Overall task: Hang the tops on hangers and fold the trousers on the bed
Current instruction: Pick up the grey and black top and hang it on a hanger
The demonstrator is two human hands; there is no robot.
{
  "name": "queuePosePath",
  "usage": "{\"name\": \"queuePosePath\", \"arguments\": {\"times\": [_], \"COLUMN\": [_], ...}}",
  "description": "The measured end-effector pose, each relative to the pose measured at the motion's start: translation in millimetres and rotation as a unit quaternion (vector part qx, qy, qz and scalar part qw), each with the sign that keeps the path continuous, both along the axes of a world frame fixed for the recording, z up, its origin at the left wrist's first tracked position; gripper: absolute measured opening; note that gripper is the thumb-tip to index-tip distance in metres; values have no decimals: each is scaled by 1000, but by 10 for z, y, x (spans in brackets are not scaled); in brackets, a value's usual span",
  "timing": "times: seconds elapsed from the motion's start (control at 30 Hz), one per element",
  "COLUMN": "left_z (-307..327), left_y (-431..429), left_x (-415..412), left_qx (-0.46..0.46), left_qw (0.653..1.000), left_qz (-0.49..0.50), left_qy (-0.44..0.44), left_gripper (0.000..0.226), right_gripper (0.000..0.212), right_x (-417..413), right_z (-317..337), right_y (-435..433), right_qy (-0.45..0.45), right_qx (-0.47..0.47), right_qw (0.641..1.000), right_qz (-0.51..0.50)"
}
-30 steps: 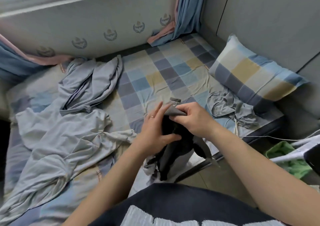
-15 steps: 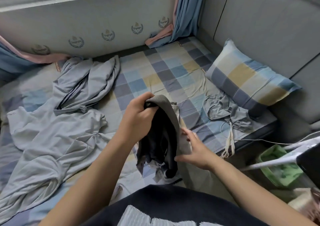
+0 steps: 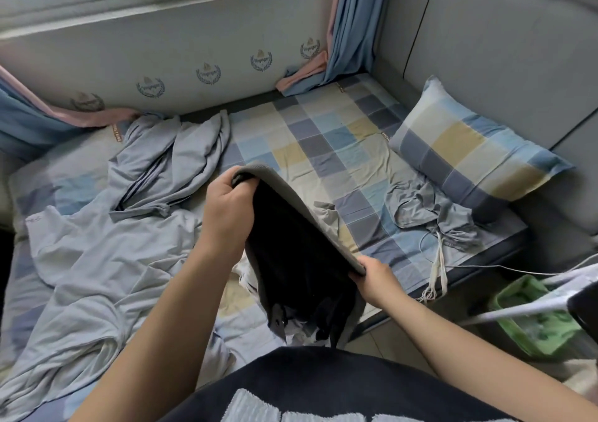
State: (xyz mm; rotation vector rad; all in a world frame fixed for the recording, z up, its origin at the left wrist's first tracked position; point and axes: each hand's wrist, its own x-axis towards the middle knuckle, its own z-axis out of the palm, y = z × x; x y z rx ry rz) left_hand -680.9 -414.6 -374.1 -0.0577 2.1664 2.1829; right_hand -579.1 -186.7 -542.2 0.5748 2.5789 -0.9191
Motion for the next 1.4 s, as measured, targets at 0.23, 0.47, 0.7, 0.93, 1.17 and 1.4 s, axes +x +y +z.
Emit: {"name": "queuePosePath", "arguments": {"times": [0.23,0.47,0.7,0.93,1.17,1.4], "left_z": [-527,-703,-964,-777,-709,-699], "left_y": [-7,268,637,536,477,393], "left_x": [-174,170,555,386,314,47], "left_qx": [-47,-100,-192,-15,128,-41], "left_qw": [994,967,942,987,954,959], "left_qz": [19,-211,-273,-73,-28,-60], "left_qy": [-99,-98,-44,-141,-271,-273], "left_gripper": [32,43,19,29,16,29], "right_gripper": [21,33,27,31,59,51], "right_x": [-335,-650,-973,-698,-46,89], "right_z": [696,1489,1845,1427,734,250], "right_y": [157,-30,-77,30,-7,-248], "right_qy": [112,170,205,105,20,-25], "right_qx": [-125,-399,-521,-506,-349,-226], "right_qw": [985,882,803,840,935,970], "right_qz": [-48,-186,-203,-166,51,82]}}
